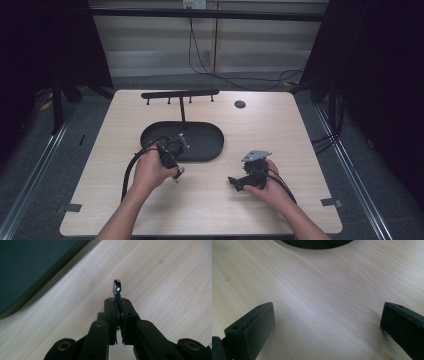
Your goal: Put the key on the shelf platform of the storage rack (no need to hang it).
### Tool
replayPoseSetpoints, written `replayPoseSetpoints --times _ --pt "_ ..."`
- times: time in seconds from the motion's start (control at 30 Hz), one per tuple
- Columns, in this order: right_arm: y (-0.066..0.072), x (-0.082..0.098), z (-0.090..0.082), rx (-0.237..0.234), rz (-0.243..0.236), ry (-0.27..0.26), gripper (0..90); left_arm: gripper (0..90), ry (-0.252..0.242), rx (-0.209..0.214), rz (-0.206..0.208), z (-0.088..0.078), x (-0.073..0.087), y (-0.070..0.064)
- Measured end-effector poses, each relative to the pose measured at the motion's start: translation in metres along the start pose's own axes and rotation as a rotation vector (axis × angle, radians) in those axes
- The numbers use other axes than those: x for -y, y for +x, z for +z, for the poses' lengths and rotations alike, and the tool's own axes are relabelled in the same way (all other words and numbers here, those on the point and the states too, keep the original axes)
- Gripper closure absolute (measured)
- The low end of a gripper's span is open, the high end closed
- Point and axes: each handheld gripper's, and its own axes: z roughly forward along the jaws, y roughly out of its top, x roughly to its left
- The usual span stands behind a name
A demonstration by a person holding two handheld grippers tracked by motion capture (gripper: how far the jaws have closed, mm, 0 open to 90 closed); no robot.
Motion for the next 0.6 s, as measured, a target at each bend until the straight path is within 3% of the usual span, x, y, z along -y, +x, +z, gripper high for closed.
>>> replayPoseSetpoints --times 0.6 --pt "0.000 0.000 0.000 0.000 0.001 -0.002 0.0 85.3 -0.049 -0.003 -0.040 -0.027 -0.014 0.016"
